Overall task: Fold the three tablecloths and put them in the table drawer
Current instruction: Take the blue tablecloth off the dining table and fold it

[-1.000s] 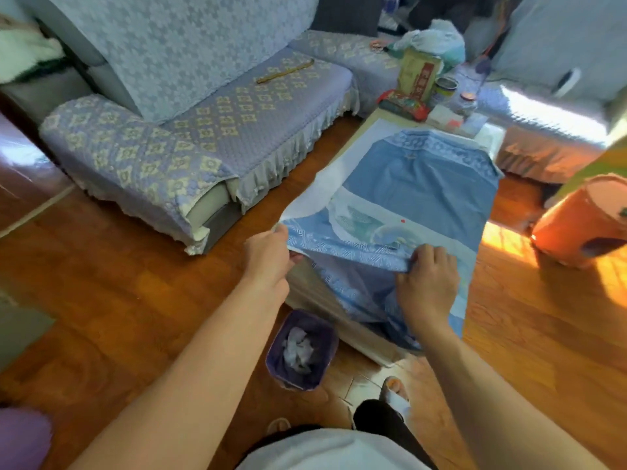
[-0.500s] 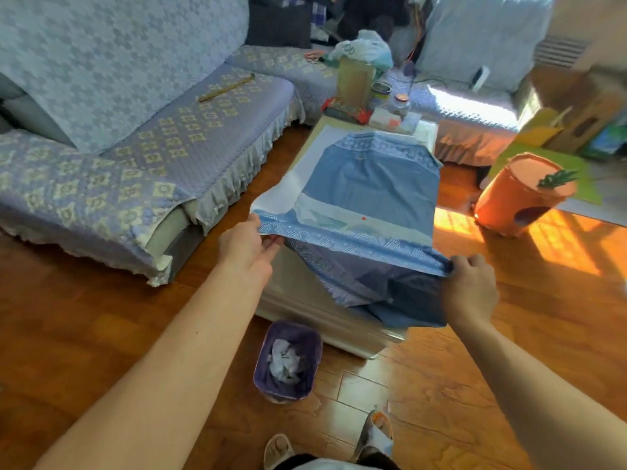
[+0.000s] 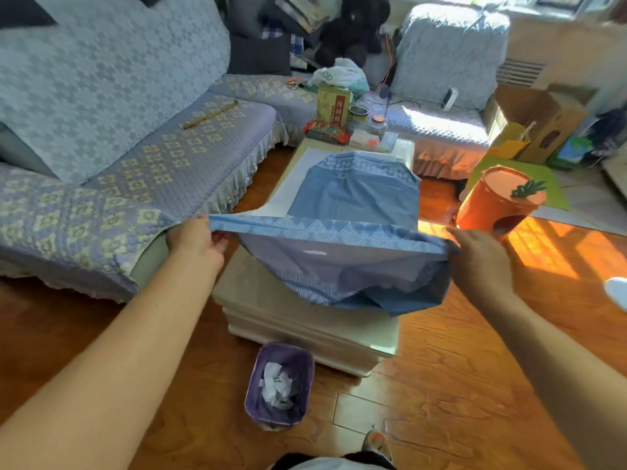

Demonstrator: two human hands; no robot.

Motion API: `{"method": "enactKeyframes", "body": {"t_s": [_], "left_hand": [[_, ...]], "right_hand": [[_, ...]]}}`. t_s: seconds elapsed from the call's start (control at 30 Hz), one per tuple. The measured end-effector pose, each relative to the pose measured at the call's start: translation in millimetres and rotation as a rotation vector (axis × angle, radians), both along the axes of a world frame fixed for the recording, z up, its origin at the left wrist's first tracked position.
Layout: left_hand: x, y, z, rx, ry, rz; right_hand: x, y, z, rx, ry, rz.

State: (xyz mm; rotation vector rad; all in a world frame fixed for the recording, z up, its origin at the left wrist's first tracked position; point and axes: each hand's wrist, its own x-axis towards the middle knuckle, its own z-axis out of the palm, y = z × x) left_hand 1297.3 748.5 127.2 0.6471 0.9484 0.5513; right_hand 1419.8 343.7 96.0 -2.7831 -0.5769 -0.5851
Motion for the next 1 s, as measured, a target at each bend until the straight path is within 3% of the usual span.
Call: {"method": "enactKeyframes", "body": {"t_s": [0.1, 0.13, 0.2, 0.23, 0.3, 0.37, 0.43, 0.5, 0.57, 0.6, 0.63, 0.7, 0.73, 0.77, 0.8, 0.87, 0.9, 0.93, 1.0], "left_hand": [[8.2, -21.3, 0.8, -0.005, -0.017, -0.054], [10.9, -26.9, 0.5, -0.015, -0.031, -0.06], [12.6, -31.4, -0.9, -0.039, -0.045, -0.063], [12.8, -31.0, -2.2, -0.047, -0.04, -0.065], [10.9, -25.1, -6.0, -0.051, -0.02, -0.049], [7.5, -15.1, -9.7, -0.031, 0.011, -0.043], [6.3, -4.5, -15.5, 0.0, 0.048, -0.06], [6.3, -0.6, -22.8, 0.03, 0.095, -0.068], [7.4, -4.0, -26.5, 0.057, 0.115, -0.034], [8.5, -7.5, -26.7, 0.06, 0.113, -0.016], [10.0, -10.9, -25.3, 0.056, 0.105, -0.003], [11.8, -15.9, -21.9, 0.029, 0.08, 0.006], [11.6, -16.9, -20.8, 0.013, 0.071, 0.003], [11.8, -14.7, -22.1, 0.007, 0.074, -0.006], [11.4, -12.0, -24.2, 0.01, 0.085, -0.021], [7.7, -3.1, -30.0, 0.039, 0.118, -0.04], [6.2, 1.0, -34.1, 0.053, 0.138, -0.045], [4.5, 3.3, -39.0, 0.06, 0.155, -0.057], [1.3, -1.4, -44.9, 0.056, 0.169, -0.072]], "right_hand": [[9.0, 13.6, -6.5, 0.707, 0.245, -0.765], [11.6, 20.2, -13.8, 0.985, 0.35, -0.912], [11.0, 27.7, -36.4, 1.479, 0.484, -1.011], [9.5, 27.0, -46.7, 1.534, 0.518, -1.035], [0.5, 20.7, -58.0, 1.117, 0.574, -0.956], [-8.6, 10.9, -56.8, 0.595, 0.592, -0.668], [-10.0, -5.1, -45.5, 0.215, 0.576, -0.391], [-0.1, -25.2, -37.8, 0.138, 0.426, -0.33], [1.5, -27.8, -40.4, 0.504, 0.275, -0.532], [-1.0, -22.7, -38.2, 0.799, 0.262, -0.704], [-0.1, -15.7, -42.1, 1.127, 0.286, -0.886], [-2.9, -3.1, -62.3, 1.766, 0.333, -1.017], [-9.0, 2.3, -66.0, 1.875, 0.387, -1.053], [-21.5, 3.6, -63.4, 1.733, 0.464, -1.033], [-33.7, 0.6, -58.7, 1.392, 0.475, -0.977], [-47.2, -31.1, -60.5, 0.611, 0.361, -0.618], [-41.1, -52.8, -64.8, 0.399, 0.325, -0.47], [-26.6, -71.8, -62.7, 0.314, 0.271, -0.443], [-24.4, -76.7, -57.6, 0.592, 0.268, -0.588]]}}
